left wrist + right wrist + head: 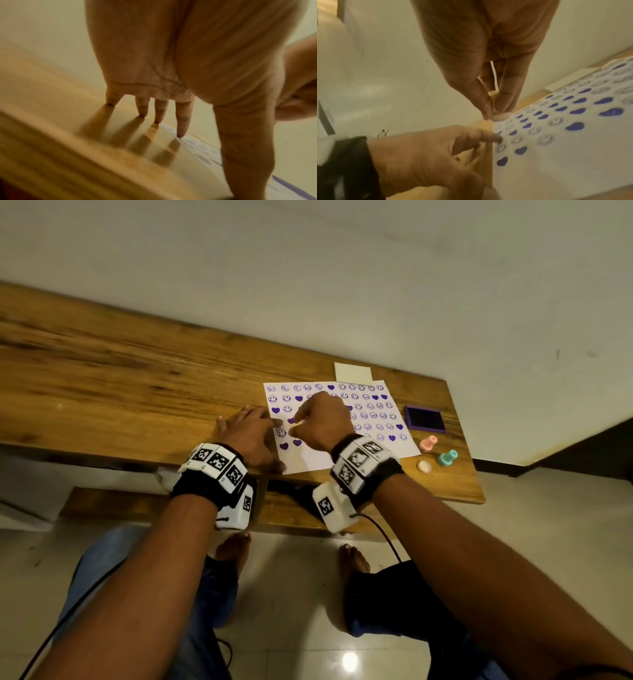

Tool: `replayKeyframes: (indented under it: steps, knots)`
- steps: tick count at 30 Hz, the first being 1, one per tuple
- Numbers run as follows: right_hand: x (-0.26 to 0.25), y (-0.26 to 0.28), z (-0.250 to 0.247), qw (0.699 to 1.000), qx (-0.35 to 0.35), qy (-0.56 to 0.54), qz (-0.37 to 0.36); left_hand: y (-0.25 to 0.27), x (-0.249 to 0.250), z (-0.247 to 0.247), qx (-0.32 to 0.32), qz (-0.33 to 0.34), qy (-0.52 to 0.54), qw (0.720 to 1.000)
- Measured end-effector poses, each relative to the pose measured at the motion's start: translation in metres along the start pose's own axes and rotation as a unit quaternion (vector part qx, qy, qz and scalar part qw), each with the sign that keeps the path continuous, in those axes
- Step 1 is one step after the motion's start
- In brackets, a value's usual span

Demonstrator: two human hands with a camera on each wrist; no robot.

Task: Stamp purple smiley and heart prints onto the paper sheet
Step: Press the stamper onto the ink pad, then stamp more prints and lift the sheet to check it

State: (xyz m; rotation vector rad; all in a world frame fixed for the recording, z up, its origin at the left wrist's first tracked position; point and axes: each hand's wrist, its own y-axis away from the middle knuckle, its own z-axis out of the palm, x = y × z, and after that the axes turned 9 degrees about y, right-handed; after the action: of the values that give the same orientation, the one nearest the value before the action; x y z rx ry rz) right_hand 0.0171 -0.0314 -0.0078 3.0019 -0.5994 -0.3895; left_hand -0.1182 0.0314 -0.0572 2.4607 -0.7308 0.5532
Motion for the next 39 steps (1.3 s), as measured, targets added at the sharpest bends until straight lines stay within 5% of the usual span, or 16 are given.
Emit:
replayKeyframes:
  steps: [8,16,21,25,31,39]
  knots:
    - [0.074,0.051,0.004,0.993,0.065,-0.081,0.052,0.000,0.000,-0.008,-0.016,-0.006,0.001,1.000]
    - [0.102,0.070,0.020,0.977,0.143,-0.155,0.034,-0.002,-0.015,-0.017,-0.001,-0.021,0.156,0.988]
    - [0.120,0.074,0.015,0.969,0.164,-0.181,0.037,0.004,-0.005,-0.019,0.081,0.009,0.162,0.983]
    - [0.137,0.078,0.004,0.967,0.167,-0.187,0.038,0.014,0.028,0.002,0.148,0.102,0.132,0.975]
    - [0.186,0.076,-0.031,0.970,0.164,-0.156,0.085,0.022,0.095,0.054,0.085,0.187,0.165,0.965]
    - [0.253,0.081,-0.038,0.927,0.188,-0.264,0.189,-0.007,0.201,0.112,0.017,0.210,0.103,0.972]
